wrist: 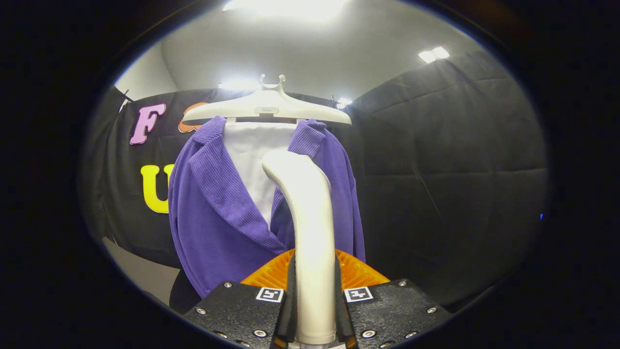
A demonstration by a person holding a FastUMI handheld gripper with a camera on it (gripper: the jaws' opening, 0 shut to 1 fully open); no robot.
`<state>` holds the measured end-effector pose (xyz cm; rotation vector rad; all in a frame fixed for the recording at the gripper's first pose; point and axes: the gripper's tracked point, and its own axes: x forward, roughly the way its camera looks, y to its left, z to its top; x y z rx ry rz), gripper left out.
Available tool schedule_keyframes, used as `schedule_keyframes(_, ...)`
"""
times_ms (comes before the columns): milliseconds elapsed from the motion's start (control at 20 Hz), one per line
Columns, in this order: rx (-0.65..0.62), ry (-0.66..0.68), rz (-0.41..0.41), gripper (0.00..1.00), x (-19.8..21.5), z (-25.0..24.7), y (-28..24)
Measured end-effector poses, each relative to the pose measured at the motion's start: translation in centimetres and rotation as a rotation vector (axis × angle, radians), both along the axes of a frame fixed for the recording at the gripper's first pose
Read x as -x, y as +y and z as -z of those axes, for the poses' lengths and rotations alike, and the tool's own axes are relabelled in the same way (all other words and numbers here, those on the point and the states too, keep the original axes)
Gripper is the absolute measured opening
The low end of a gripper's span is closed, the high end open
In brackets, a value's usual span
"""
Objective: Iron the clothes twice with a garment steamer, once on the left side and once on the right side.
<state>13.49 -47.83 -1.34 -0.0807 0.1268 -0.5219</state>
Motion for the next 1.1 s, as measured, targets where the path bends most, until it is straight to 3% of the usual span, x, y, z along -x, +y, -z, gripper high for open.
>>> schedule_keyframes(300,0.071,-0.005,0.078,0.31,0.0,0.8,-0.6)
schedule_keyframes(600,0.048,0.015,0.123,0.31,-0.1,3.9,-2.1)
schedule_keyframes(1100,0.022,0.191,0.14,0.31,4.1,12.5,-2.9)
